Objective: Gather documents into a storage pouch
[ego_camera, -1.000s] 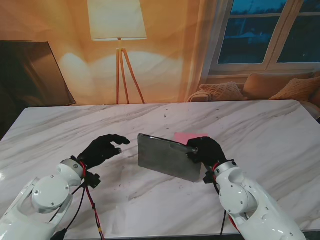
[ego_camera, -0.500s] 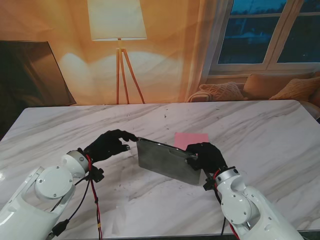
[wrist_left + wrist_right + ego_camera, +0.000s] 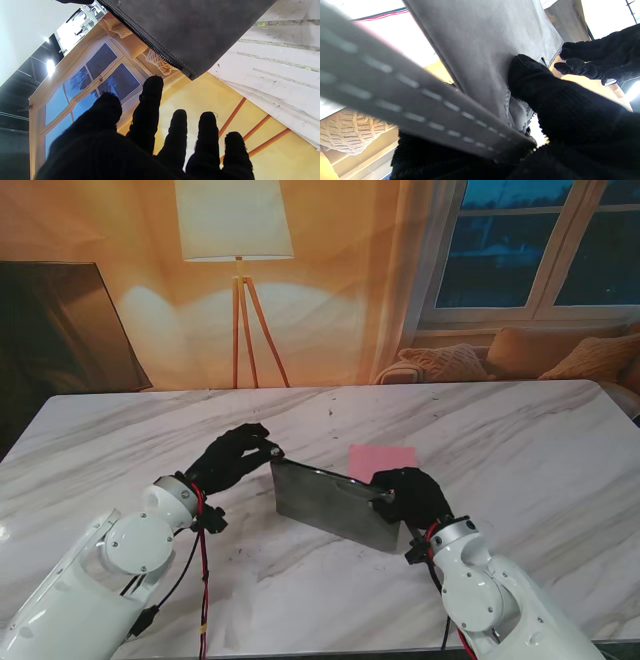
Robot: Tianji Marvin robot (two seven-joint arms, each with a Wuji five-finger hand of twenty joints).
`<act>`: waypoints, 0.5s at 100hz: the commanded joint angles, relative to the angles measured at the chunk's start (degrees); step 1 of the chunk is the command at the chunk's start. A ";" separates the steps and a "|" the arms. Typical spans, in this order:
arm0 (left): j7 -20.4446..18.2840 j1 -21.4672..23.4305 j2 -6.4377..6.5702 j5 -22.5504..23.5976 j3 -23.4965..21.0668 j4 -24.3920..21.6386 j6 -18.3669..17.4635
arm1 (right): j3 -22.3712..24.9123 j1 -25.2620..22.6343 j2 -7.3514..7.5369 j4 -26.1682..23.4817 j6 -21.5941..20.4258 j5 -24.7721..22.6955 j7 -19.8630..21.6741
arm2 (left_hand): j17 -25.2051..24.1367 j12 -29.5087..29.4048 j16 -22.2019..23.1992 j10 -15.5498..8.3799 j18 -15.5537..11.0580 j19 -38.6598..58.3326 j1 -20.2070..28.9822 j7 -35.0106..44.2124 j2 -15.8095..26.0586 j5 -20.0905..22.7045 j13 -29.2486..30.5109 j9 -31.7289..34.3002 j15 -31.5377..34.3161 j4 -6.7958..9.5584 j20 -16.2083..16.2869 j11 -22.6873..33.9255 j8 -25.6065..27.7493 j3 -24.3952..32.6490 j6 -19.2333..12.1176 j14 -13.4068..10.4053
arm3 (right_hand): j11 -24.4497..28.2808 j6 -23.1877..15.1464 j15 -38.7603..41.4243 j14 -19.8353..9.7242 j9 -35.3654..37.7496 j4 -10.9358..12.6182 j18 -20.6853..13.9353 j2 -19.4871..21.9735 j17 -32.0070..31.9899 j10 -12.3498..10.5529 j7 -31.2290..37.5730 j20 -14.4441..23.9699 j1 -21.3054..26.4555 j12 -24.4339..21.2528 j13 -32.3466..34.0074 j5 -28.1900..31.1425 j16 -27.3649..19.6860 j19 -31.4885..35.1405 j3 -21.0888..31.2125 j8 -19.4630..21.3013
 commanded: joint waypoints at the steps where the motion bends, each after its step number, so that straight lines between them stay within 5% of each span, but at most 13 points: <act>1: -0.77 -0.67 -0.48 -0.10 0.44 0.61 -0.06 | -0.24 -0.25 -0.03 0.02 -0.08 -0.03 0.89 | 0.42 -1.80 -1.28 -1.82 -1.74 -2.14 -1.28 -0.27 2.30 2.82 -1.83 -0.83 -1.76 1.30 -2.32 -1.15 -0.17 -1.25 0.47 -1.94 | 1.04 -6.64 1.71 -6.05 -1.20 0.75 -0.68 4.58 -0.15 3.50 5.63 0.69 4.24 0.00 3.69 5.19 0.16 2.35 2.94 2.51; 31: -2.21 -2.75 -0.26 0.05 2.36 2.13 0.04 | -0.48 -0.36 0.03 0.07 -0.24 -0.24 0.94 | 1.12 -3.56 -8.11 -2.54 -1.78 -4.54 -0.72 2.56 2.21 5.17 -1.28 -0.30 -9.20 1.11 -10.55 -1.50 2.07 -1.59 1.54 -3.81 | 0.79 -7.16 1.41 -5.85 -1.36 0.86 -0.56 4.90 -0.63 3.20 5.51 0.38 4.76 -0.11 3.10 5.17 0.01 2.06 2.34 2.61; 50: -2.96 -3.85 -0.09 0.85 3.54 3.47 0.18 | -0.64 -0.41 0.07 -0.03 -0.25 -0.29 1.14 | 1.13 -3.66 -8.48 -2.51 -1.77 -4.42 -0.72 3.66 2.54 5.59 -1.03 -0.01 -9.74 1.04 -11.28 -1.39 2.76 -1.97 1.82 -3.73 | 0.53 -7.22 1.18 -5.83 -1.42 1.07 -0.49 5.11 -0.95 2.97 5.34 0.13 4.96 -0.12 2.91 5.12 -0.06 1.69 1.79 2.73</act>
